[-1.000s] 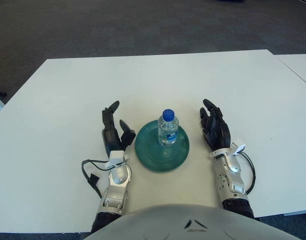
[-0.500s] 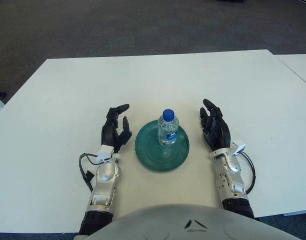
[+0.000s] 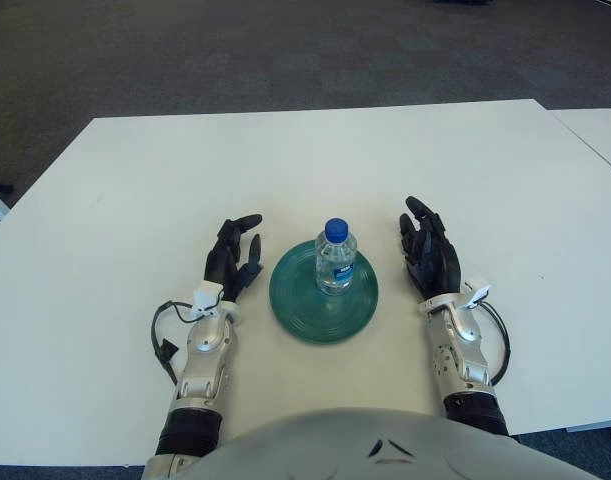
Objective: Put the bottle into the plate.
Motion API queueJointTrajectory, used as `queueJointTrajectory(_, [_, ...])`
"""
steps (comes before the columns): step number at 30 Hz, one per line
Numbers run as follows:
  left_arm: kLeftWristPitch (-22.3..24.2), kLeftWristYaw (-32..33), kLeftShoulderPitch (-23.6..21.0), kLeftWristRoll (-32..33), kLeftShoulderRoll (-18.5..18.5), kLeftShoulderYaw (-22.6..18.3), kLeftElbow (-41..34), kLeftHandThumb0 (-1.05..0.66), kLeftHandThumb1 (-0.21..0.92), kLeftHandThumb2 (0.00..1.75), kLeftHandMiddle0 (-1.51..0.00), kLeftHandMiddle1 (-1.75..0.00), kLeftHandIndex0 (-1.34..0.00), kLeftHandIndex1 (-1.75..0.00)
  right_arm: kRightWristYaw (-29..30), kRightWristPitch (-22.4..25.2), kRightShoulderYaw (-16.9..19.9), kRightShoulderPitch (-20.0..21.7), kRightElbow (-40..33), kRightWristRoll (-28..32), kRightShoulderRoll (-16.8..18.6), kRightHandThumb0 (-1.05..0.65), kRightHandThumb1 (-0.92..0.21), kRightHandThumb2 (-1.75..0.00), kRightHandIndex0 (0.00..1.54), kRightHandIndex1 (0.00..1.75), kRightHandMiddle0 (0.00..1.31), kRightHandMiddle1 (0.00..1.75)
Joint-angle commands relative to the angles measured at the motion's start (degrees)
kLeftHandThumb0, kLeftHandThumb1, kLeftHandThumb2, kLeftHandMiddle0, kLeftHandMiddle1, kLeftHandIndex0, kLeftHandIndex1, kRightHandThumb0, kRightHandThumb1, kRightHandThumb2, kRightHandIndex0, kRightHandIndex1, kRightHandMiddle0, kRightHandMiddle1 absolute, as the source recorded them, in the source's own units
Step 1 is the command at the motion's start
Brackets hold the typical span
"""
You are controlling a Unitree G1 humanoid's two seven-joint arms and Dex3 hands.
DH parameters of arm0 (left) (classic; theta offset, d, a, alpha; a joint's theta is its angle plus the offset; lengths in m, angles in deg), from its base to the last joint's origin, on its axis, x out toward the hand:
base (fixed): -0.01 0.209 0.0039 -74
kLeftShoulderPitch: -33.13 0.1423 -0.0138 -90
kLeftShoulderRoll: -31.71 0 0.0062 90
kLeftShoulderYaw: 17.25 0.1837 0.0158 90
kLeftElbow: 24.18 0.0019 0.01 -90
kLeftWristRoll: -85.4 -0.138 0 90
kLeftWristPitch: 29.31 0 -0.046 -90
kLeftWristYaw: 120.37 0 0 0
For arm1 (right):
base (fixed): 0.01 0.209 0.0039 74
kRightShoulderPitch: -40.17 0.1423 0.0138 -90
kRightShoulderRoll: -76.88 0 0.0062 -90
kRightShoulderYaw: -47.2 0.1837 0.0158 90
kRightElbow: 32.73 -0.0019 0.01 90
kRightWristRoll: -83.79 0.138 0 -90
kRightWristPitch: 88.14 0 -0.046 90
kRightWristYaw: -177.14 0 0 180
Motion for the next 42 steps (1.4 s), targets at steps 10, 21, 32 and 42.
queueJointTrajectory(10, [0.1,-1.15,-6.38,1.8,0.85,-4.72,10.68,-0.6,0.92,0.86,-0.6,-0.1,-0.22,-0.93,0.22,2.6,0.87,-1.02,2.88,0.13,-0.35,-0.72,-0.92,-0.64,0.4,0.0,0.0,0.64])
queueJointTrajectory(21, [-0.43,-0.53,-7.5,1.02,0.04,-6.0,13.32,-0.59,0.92,0.93,-0.6,-0.09,-0.2,-0.97,0.18,2.57,0.91,-0.98,2.93,0.1,-0.33,-0.72,-0.92,-0.64,0.4,0.0,0.0,0.64])
queueJointTrajectory(32, [0.31,0.66,-7.02,1.84,-2.52,-6.75,12.75,-0.59,0.92,0.93,-0.6,-0.09,-0.2,-0.98,0.27,2.65,0.8,-1.13,2.64,0.03,-0.23,-0.72,-0.92,-0.64,0.4,0.0,0.0,0.64])
queueJointTrajectory(42, [0.03,1.04,-6.38,0.59,-3.53,-6.33,11.64,-0.58,0.92,0.94,-0.6,-0.08,-0.19,-0.99,0.24,2.78,0.76,-1.43,2.18,0.08,-0.27,-0.72,-0.92,-0.64,0.4,0.0,0.0,0.64])
